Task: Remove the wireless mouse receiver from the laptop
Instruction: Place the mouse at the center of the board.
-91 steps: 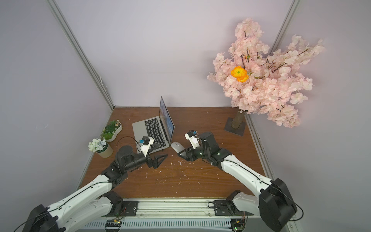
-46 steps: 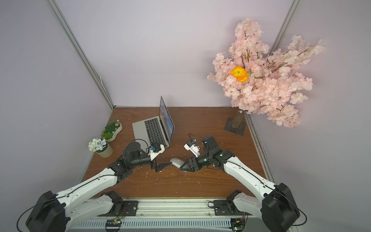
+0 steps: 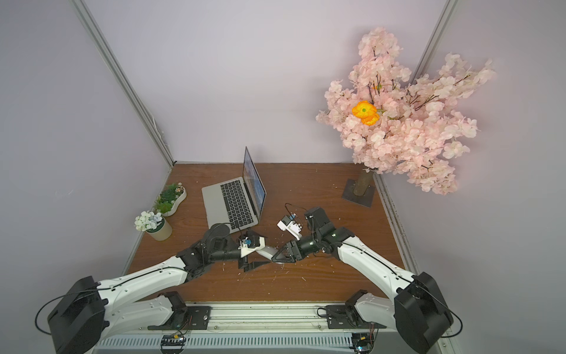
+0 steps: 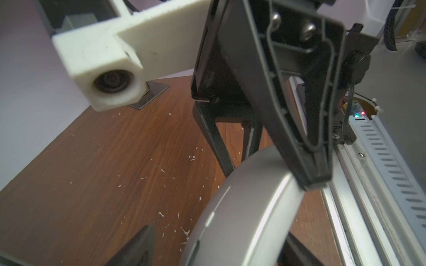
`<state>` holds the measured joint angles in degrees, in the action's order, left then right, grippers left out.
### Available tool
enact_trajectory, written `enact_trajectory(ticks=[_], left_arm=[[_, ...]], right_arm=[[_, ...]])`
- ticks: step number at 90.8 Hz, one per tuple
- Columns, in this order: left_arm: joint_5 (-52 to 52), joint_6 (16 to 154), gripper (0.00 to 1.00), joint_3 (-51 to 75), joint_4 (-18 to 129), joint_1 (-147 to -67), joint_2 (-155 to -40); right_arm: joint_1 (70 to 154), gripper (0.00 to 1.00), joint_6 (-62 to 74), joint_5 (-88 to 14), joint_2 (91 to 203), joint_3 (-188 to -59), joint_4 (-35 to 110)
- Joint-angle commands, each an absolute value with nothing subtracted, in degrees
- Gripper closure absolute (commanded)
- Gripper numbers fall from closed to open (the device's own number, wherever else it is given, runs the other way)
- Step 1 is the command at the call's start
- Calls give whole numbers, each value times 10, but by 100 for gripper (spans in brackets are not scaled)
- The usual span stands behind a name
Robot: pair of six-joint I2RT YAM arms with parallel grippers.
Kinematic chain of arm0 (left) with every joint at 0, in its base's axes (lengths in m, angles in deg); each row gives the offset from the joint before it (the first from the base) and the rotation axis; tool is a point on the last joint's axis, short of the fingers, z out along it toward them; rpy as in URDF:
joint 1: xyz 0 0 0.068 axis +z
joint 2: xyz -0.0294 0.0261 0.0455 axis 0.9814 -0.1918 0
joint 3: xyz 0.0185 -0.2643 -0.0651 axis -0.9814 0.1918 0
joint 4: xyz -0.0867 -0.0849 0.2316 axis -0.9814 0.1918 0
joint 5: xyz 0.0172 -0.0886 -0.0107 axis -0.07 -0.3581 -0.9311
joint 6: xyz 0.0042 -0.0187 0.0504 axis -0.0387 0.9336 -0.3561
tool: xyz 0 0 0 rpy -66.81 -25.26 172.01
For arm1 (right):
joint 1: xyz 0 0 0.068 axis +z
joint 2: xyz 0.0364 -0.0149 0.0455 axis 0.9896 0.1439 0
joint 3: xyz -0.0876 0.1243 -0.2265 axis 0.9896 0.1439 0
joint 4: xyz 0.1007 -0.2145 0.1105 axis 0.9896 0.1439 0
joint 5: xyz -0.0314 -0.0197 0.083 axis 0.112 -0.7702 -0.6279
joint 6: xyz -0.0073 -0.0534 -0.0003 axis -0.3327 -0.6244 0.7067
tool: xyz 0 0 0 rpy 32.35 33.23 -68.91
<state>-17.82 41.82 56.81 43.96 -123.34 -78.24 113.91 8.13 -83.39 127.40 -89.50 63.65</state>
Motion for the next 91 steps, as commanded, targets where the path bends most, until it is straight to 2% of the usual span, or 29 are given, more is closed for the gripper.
enact_trajectory(ticks=[1,10,31,48,73,81,91], left_arm=[[-163,415,23,549,436,-1239,-778],[-170,415,26,547,443,-1239,-778],[-178,432,45,538,451,-1240,-768],[-180,453,54,538,457,-1243,-771],[-150,557,75,508,503,-1243,-806],[-143,588,82,505,519,-1243,-816],[-145,616,90,496,554,-1243,-831]], right_arm=[[1142,70,86,-855,1279,-902,611],[1141,69,83,-859,1287,-905,610],[1142,67,87,-859,1303,-904,598],[1141,61,86,-845,1321,-907,596],[1136,36,72,-772,1340,-917,590],[1120,27,82,-753,1337,-910,564],[1083,20,99,-727,1331,-893,524]])
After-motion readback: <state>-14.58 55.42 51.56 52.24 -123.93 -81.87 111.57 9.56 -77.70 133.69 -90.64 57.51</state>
